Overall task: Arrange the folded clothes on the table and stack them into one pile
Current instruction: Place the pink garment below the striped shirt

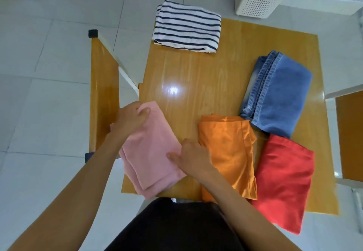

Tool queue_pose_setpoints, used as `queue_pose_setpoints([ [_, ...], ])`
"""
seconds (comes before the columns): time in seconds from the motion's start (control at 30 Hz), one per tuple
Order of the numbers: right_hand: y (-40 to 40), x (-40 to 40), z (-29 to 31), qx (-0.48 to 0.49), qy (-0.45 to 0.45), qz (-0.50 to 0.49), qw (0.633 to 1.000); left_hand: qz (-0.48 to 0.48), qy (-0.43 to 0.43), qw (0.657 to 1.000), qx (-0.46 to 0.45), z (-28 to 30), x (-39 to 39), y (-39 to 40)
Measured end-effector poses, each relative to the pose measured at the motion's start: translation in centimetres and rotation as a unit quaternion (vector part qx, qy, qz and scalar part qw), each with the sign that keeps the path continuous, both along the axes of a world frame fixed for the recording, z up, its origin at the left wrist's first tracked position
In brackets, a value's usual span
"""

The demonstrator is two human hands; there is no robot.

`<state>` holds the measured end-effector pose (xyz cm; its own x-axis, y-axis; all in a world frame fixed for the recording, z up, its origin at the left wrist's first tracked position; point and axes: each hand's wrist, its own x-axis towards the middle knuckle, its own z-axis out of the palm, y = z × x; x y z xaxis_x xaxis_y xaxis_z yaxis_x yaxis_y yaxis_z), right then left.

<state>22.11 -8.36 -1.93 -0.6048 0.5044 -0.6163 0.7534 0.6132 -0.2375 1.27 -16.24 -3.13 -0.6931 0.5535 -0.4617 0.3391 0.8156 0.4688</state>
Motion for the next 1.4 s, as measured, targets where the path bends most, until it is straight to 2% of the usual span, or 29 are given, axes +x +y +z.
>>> queue_pose_setpoints([
  [0.13,2.4,-2.0,1.9,0.019,0.062,-0.090,0.994,0.145,-0.007,0.989,0.009,0.1,0.0,-0.9],
  [0.2,4.0,-1.7,3.1,0.032,0.046,-0.102,0.993,0.217,-0.023,0.976,0.017,0.4,0.3,-1.1],
  [0.23,4.4,-1.2,3.5,0.017,0.029,-0.105,0.994,0.260,-0.041,0.964,0.037,0.4,0.5,-1.3],
  [0.3,4.3,0.0,3.9,-0.074,0.002,-0.135,0.988,0.317,-0.076,0.943,0.069,0.3,1.1,-1.9],
  [0.37,3.5,0.5,3.3,-0.145,0.010,-0.190,0.971,0.313,-0.103,0.942,0.070,0.0,1.9,-2.8],
  [0.5,2.5,0.1,0.8,-0.051,0.026,-0.269,0.962,0.269,-0.118,0.953,0.072,0.2,3.2,-4.6],
  [0.57,2.0,0.2,0.4,-0.006,0.014,-0.239,0.971,0.243,-0.128,0.959,0.067,-0.4,3.2,-5.5],
  [0.67,1.4,0.6,0.1,0.006,0.056,-0.206,0.977,0.238,-0.141,0.960,0.049,-0.7,2.9,-6.0],
  [0.73,1.1,0.9,-0.4,0.018,0.104,-0.222,0.969,0.270,-0.161,0.948,0.050,-0.8,2.7,-5.9],
  [0.8,0.7,1.1,-0.6,0.020,0.165,-0.244,0.955,0.315,-0.223,0.918,0.094,-1.1,2.4,-5.7],
  [0.87,0.3,0.8,-0.3,-0.029,0.227,-0.280,0.932,0.338,-0.262,0.897,0.114,-0.9,2.2,-5.6],
  [0.97,0.8,0.0,-0.1,-0.132,0.274,-0.352,0.885,0.331,-0.232,0.909,0.104,0.0,1.8,-5.3],
  [1.1,4.2,-1.3,1.0,-0.155,0.334,-0.408,0.835,0.289,-0.243,0.914,0.150,2.3,0.1,-2.8],
  [1.23,9.6,-3.4,2.9,-0.124,0.391,-0.400,0.819,0.243,-0.236,0.922,0.185,5.1,-2.9,2.6],
  [1.4,16.4,-6.5,2.8,-0.115,0.395,-0.406,0.816,0.214,-0.201,0.929,0.226,5.0,-6.7,9.3],
])
